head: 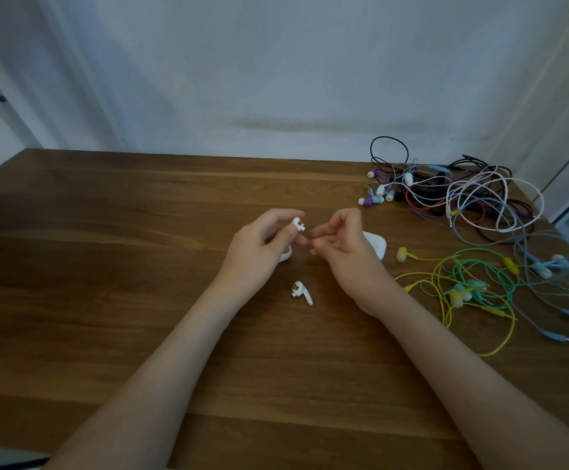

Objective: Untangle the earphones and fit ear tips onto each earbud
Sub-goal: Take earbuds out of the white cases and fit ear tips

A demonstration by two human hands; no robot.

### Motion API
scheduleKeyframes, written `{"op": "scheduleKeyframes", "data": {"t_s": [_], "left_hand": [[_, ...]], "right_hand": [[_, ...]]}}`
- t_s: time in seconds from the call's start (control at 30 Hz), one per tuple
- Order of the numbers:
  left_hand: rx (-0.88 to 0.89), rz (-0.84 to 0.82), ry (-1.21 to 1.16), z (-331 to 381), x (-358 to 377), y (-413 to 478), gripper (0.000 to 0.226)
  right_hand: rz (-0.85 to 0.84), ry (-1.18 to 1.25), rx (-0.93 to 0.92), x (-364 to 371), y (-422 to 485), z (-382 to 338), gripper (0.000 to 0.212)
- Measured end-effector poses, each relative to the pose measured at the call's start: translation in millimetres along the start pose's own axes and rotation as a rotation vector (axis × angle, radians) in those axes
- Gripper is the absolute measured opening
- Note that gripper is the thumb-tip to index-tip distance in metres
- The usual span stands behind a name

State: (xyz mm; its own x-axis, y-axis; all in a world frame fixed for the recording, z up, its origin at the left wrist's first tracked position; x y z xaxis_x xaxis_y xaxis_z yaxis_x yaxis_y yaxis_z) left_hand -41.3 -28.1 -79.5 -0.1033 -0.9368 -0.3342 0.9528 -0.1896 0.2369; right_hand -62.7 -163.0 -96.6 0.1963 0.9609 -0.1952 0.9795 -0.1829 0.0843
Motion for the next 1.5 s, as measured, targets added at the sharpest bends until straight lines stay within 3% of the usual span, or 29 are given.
{"op": "scheduleKeyframes", "data": {"t_s": [0.13,0.33,0.6,1.07,1.5], "left_hand": [[-0.02,-0.034,-0.086,3.3,2.7,-2.2,0.023],[0.037,-0.06,-0.126,11.9,5.1,-5.2,0.025],[0.002,-0.01,-0.199,7.7,4.0,-3.6,0.016],[0.011,-0.036,-0.033,-5.9,13.1,-0.4,0.012],[-0.046,-0.09,-0.078,-8.6,13.2,0.0,0.019]], "right_hand": [[0.077,0.033,0.019,-9.7,0.2,-0.8,0.004],[0.113,0.14,0.036,-13.1,-2.6,-5.8,0.012],[0.0,0.319,0.169,-5.4,-2.8,1.9,0.024],[0.036,0.271,0.161,-7.8,-2.9,2.5,0.013],[-0.019,0.399,0.191,-5.2,-2.8,1.4,0.016]]}}
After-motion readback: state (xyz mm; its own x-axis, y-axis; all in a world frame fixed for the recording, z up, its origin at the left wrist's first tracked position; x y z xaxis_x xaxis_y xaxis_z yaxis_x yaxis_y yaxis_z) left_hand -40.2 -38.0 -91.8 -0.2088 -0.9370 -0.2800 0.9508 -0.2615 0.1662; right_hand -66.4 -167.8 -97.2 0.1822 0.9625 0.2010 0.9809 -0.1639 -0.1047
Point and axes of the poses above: each hand's wrist, its own y-axis towards the middle knuckle, its own x-axis out of the palm, z = x × y, the point moved 7 cm from there along y, towards the middle knuckle, and after that the axes turned 8 degrees about z, right-handed, at the moved point
